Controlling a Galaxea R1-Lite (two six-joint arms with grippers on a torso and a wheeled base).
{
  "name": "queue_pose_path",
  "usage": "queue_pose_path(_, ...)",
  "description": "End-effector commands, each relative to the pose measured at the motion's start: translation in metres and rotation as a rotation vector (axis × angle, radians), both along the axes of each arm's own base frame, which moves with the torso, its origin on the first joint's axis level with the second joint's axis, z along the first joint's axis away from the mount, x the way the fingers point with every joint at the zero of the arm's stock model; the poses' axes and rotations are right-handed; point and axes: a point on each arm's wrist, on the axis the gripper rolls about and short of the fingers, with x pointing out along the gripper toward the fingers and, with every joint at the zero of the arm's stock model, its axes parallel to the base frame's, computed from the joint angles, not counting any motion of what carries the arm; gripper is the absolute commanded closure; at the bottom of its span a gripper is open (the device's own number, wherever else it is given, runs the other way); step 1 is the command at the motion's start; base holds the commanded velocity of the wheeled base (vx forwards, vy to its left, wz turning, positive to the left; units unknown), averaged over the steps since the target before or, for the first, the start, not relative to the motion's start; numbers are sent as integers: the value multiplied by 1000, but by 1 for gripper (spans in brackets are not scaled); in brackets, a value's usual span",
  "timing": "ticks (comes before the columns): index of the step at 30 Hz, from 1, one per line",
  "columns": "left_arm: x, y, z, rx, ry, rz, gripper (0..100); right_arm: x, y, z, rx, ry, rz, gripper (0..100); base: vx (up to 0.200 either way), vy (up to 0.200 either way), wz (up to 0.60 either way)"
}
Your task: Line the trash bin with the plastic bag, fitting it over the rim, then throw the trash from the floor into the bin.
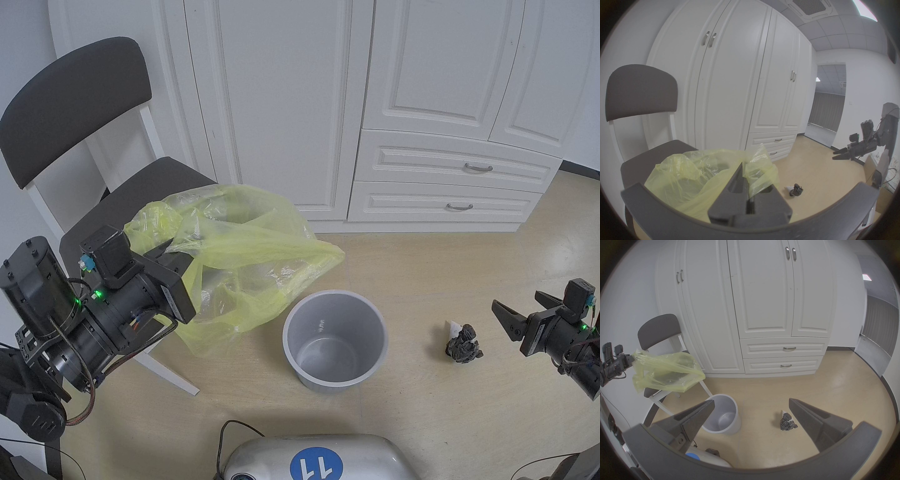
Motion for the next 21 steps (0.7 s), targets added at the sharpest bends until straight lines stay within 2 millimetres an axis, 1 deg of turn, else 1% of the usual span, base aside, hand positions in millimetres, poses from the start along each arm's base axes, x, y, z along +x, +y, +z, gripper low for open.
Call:
queue_pose_path(1,-12,-17,13,-37,-40,-40,100,-1,0,0,-1,1,2,0,0,0,0)
queue_pose_path(6,-16,-26,14,-43,-37,-48,100,0,3,-3,-8,15,16,0,0,0,0)
queue_pose_path(9,-16,-27,16,-51,-43,-53,100,-1,4,-3,-8,18,24,0,0,0,0)
queue_pose_path(15,-12,-31,27,-117,-52,-62,100,-1,4,-5,-11,27,30,0,0,0,0)
queue_pose_path(21,-13,-35,29,-129,-51,-79,100,1,5,-10,-21,49,31,0,0,0,0)
